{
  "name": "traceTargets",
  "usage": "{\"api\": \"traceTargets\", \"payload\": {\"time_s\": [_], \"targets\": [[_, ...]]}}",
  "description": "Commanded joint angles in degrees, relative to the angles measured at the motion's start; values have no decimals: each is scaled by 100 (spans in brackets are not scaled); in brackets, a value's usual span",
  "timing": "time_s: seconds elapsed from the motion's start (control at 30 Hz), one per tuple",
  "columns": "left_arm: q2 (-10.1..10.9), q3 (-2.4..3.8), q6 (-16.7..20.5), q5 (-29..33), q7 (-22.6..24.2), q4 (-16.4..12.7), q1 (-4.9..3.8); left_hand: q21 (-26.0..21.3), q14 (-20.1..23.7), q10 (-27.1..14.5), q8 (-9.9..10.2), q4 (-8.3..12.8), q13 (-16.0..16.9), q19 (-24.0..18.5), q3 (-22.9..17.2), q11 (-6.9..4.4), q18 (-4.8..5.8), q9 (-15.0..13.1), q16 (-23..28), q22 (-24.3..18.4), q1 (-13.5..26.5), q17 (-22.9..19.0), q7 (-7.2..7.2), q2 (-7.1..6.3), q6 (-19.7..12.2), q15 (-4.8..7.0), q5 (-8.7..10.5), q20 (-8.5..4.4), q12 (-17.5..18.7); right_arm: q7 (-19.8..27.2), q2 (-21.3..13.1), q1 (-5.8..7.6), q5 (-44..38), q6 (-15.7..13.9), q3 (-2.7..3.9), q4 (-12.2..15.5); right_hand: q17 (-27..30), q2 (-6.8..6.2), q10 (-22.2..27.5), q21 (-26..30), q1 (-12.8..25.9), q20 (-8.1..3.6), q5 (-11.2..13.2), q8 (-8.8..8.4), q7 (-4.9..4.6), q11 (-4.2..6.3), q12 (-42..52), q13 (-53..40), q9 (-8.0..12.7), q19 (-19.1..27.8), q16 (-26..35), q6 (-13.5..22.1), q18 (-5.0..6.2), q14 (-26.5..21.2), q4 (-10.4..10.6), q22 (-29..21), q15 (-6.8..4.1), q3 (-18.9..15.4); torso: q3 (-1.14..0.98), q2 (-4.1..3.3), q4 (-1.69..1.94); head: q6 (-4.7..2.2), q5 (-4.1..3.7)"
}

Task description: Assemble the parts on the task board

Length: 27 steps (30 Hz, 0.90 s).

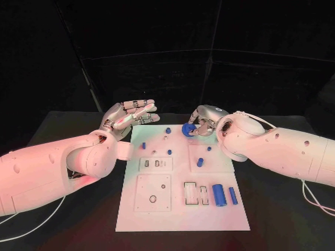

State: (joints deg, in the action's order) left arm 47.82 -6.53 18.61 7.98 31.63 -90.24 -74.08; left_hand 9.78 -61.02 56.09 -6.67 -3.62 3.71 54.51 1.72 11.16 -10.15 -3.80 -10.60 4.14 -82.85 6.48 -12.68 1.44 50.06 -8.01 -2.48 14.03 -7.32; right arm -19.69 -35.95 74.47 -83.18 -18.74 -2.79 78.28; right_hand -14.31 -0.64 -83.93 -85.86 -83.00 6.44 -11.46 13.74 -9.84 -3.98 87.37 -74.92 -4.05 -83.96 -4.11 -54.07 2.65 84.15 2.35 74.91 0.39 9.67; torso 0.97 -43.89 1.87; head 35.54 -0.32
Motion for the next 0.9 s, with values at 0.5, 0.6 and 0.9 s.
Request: {"api": "traceTargets", "payload": {"time_s": [0.5,0.6,0.9], "targets": [[-26,6,-53,-5,21,22,-10,-42,-53,7,30,46,0,40,19,-2,-23,-2,33,-10,-18,0,-199,72,-26,-2,-18,15,26,-19,773,0,-455,141,-1,-51,8,-36,-333,-30,134,-31,-15,-116,128,5,3,-1151,6,-188,23,-256,-52,50,-1,411,-22,122,-3,-5,10,62,102],[-32,6,-55,-5,20,23,-10,-42,-53,7,30,46,0,40,19,-2,-23,-2,33,-10,-18,0,-199,72,-26,-2,-18,15,26,-23,876,-17,-490,181,-3,-123,8,-48,-329,-30,143,-30,-12,-136,123,3,-1,-1146,8,-187,23,-255,-52,50,-12,409,-21,142,-2,-6,11,71,114],[-38,6,-58,-5,21,23,-10,-42,-53,7,30,46,0,40,19,-2,-23,-2,33,-10,-18,0,-199,72,-26,-2,-18,15,26,-76,1110,-41,-553,309,-5,-424,9,-72,-322,-29,177,-29,-5,-179,111,-7,-8,-1139,13,-187,22,-244,-52,52,-23,408,-15,176,-2,-4,7,93,128]]}}
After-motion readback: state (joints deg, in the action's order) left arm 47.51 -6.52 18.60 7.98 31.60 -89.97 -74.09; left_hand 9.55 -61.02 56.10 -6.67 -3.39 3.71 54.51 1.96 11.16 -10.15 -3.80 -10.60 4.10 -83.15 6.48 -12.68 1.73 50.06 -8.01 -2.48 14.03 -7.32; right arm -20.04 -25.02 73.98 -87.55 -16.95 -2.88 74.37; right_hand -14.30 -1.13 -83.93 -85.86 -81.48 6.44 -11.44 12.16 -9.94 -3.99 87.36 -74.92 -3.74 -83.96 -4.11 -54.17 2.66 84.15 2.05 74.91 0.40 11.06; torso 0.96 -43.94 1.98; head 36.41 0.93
